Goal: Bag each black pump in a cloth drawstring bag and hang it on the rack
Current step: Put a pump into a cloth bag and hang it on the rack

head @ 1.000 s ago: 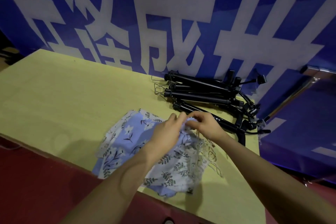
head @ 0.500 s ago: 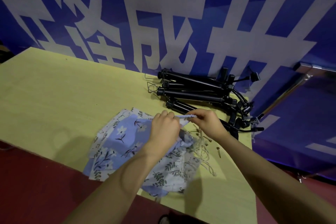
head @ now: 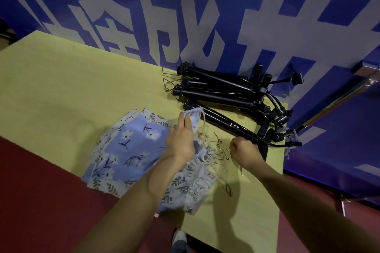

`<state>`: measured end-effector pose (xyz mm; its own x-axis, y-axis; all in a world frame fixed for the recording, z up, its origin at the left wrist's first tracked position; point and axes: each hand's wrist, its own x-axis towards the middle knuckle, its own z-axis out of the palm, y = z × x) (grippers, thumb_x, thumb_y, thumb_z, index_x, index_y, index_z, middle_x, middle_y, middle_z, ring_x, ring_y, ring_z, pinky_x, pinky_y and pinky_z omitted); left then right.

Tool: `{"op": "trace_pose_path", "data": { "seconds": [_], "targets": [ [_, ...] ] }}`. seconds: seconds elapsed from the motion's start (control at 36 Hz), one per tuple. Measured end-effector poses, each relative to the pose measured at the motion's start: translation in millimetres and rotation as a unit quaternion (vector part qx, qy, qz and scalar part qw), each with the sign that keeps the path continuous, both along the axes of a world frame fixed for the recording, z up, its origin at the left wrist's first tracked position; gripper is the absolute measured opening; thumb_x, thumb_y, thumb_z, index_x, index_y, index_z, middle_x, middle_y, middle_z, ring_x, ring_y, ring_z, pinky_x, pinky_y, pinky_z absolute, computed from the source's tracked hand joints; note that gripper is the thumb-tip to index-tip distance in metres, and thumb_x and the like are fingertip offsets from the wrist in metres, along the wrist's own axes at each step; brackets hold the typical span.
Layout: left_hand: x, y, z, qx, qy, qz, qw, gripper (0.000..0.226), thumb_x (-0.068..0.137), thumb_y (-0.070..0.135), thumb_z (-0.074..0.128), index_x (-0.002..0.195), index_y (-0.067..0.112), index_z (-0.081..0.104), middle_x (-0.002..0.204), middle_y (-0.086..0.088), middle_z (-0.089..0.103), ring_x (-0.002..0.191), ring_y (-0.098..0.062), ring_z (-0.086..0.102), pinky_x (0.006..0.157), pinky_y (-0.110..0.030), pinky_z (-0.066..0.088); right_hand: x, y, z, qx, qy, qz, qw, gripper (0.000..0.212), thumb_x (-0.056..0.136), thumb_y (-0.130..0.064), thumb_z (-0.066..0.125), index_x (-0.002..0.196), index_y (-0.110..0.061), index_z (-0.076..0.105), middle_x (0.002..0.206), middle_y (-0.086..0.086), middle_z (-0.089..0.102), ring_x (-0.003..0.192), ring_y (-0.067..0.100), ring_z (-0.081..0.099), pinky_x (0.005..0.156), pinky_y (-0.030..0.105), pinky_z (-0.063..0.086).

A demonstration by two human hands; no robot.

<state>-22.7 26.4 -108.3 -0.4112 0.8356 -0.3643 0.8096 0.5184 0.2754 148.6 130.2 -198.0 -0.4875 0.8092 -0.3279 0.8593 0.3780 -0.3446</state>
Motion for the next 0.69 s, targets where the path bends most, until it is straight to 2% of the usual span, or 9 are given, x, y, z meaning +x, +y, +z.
{"op": "trace_pose_path", "data": {
  "seconds": [0.17,0.31,0.33,0.39,0.44,0.47,0.53,0.58,0.69],
  "targets": [
    [3,1,-12,-0.028,-0.035,-0.014,0.999,0.094,0.089,0.001,0.056,0.149,0.02,-0.014,0.158,0.006,-0.017,0.145,-0.039,0.0,0.101,-0.041,0.041,4,-2,-18,-0.007,-0.003,-0.008,1.0,0.017,0.09,-0.014,0.052,0.104,-0.007,0.057,0.11,0.01,0.056,0.094,0.027,0.059,0.072,0.033,0.048],
    [-4,1,-13,-0.026,0.033,-0.042,0.998,0.089,0.09,0.014,0.057,0.151,0.019,-0.008,0.16,0.003,-0.002,0.139,-0.035,0.019,0.111,-0.041,0.031,-1,-1,-17,0.001,0.006,0.001,1.0,0.012,0.092,-0.011,0.043,0.093,-0.009,0.055,0.099,0.01,0.055,0.082,0.026,0.059,0.068,0.038,0.053],
    [-6,1,-12,-0.02,0.023,-0.041,0.999,0.088,0.09,0.012,0.056,0.151,0.02,-0.007,0.16,0.003,-0.002,0.139,-0.033,0.024,0.108,-0.04,0.035,-2,-2,-14,-0.004,0.02,-0.003,1.0,0.01,0.092,-0.012,0.044,0.09,-0.01,0.054,0.097,0.01,0.054,0.081,0.026,0.059,0.068,0.038,0.053],
    [-10,0,-8,-0.01,-0.007,-0.034,0.999,0.088,0.089,0.006,0.052,0.151,0.022,-0.008,0.16,0.007,-0.007,0.129,-0.028,0.044,0.088,-0.037,0.051,-6,-7,-5,-0.011,0.081,-0.017,0.997,0.006,0.091,-0.013,0.049,0.087,-0.01,0.054,0.096,0.008,0.053,0.081,0.024,0.059,0.069,0.036,0.05],
    [-15,-3,-5,-0.003,-0.03,-0.036,0.999,0.09,0.087,-0.001,0.048,0.15,0.025,-0.01,0.159,0.01,-0.011,0.111,-0.026,0.056,0.065,-0.034,0.05,-14,-13,8,-0.005,0.167,-0.011,0.986,0.005,0.089,-0.014,0.055,0.089,-0.009,0.057,0.096,0.005,0.056,0.08,0.019,0.058,0.07,0.035,0.05],
    [-19,-5,-5,-0.003,-0.043,-0.038,0.998,0.092,0.086,-0.005,0.046,0.15,0.027,-0.012,0.158,0.011,-0.013,0.102,-0.024,0.056,0.059,-0.033,0.046,-19,-17,16,-0.001,0.207,-0.004,0.978,0.004,0.089,-0.014,0.056,0.089,-0.01,0.058,0.093,0.003,0.057,0.077,0.016,0.057,0.069,0.035,0.05],
    [-26,-9,-6,-0.011,-0.071,-0.038,0.997,0.098,0.083,-0.01,0.046,0.148,0.031,-0.016,0.157,0.013,-0.016,0.088,-0.022,0.053,0.054,-0.031,0.04,-34,-24,34,0.009,0.27,0.005,0.963,0.002,0.088,-0.012,0.058,0.086,-0.012,0.058,0.087,-0.002,0.057,0.071,0.009,0.053,0.067,0.032,0.047],
    [-32,-12,-4,-0.018,-0.085,-0.037,0.996,0.103,0.082,-0.009,0.049,0.147,0.032,-0.018,0.156,0.014,-0.018,0.085,-0.025,0.061,0.051,-0.03,0.037,-51,-29,50,0.01,0.314,0.01,0.949,0.005,0.084,-0.008,0.06,0.082,-0.013,0.06,0.082,-0.004,0.059,0.069,0.009,0.052,0.066,0.032,0.047],
    [-45,-18,4,0.004,-0.092,-0.036,0.995,0.106,0.082,-0.002,0.057,0.146,0.033,-0.02,0.157,0.013,-0.018,0.079,-0.023,0.062,0.051,-0.029,0.039,-80,-39,73,-0.016,0.322,0.08,0.943,0.008,0.077,-0.005,0.062,0.077,-0.014,0.063,0.08,-0.007,0.06,0.069,0.007,0.052,0.07,0.035,0.05]
  ]
}}
